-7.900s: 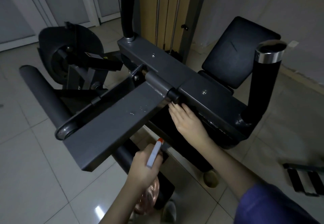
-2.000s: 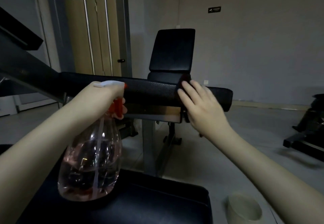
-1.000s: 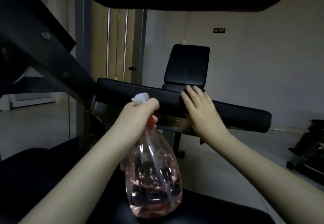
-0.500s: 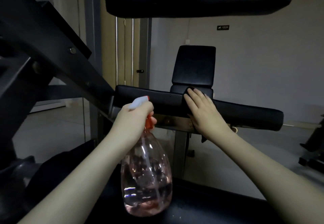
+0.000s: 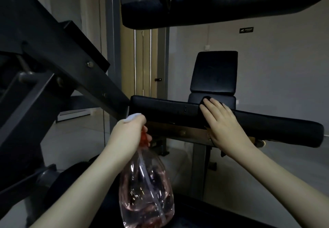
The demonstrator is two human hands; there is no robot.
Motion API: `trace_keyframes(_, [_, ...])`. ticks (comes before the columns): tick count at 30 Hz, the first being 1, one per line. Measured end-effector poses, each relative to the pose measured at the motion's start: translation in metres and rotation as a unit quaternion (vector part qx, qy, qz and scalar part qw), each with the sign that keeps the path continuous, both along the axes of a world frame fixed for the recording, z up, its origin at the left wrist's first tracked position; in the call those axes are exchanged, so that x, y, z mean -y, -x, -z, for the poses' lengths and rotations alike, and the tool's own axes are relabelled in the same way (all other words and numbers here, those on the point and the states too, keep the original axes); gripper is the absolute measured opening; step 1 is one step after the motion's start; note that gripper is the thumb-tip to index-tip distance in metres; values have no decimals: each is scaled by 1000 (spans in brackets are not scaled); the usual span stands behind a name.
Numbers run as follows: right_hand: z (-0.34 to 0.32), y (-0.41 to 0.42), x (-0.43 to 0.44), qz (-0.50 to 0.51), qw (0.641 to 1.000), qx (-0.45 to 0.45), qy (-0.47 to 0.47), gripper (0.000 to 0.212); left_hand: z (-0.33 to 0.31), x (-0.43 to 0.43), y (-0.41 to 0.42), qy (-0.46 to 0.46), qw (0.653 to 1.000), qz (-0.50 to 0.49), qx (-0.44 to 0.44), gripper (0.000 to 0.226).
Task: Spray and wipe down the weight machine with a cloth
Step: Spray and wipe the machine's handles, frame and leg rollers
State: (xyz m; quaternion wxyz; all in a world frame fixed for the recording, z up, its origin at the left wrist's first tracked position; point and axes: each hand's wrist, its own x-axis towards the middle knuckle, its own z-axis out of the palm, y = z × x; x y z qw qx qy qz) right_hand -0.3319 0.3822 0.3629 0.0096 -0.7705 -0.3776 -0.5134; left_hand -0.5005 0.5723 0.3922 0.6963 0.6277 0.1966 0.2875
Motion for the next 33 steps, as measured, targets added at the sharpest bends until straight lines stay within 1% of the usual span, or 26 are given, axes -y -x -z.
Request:
trace_keyframes(5, [0,0,-1,-6,1000,2,-6,75,4,-2,14,-9,999,-30,26,16])
trace_keyframes(8, [1,0,0,-12,1000,4,-10,74,3,0,15,9,998,-47,33,17])
trace_keyframes(10, [0,1,0,-16,1000,4,-9,72,6,1,17,22,999,-36,34,12])
trace_keyframes(12, [-3,0,2,-27,1000,3,-4,70,5,3,19,26,999,-16,42,14])
trace_keyframes(14, [-8,-4,5,-37,999,7,13,68,2,3,15,5,998,-28,58,13])
trace_keyframes(15, [-10,-7,7,-37,999,14,28,67,3,3,15,-14,997,-36,68,20])
trace_keyframes(18, [-10,-10,9,-19,997,41,70,70,5,2,20,-81,992,-46,88,50])
trace_keyframes(19, [-9,-9,6,-17,996,49,69,71,5,3,20,-101,990,-44,92,57])
trace_keyframes(21, [-5,-6,-5,-23,995,67,65,66,6,4,20,-138,985,-45,89,62])
trace_keyframes(23, [-5,-4,-23,-30,993,84,73,60,6,7,21,-171,981,-54,80,60])
trace_keyframes(24, [-8,-3,-34,-32,992,91,80,59,6,9,21,-191,977,-59,78,54])
trace_keyframes(26, [-14,0,-54,-35,992,84,92,61,6,10,21,-219,971,-59,74,35])
trace_keyframes(27, [-17,1,-60,-39,991,79,97,63,5,11,21,-221,971,-60,71,23])
trace_keyframes(28, [-18,2,-61,-43,991,74,102,65,5,11,21,-222,971,-60,64,17])
trace_keyframes(30, [-17,4,-48,-43,990,71,114,66,7,9,20,-228,971,-53,57,21])
trace_keyframes(33, [-5,2,-7,-23,984,93,153,72,10,2,22,-204,976,-42,56,29])
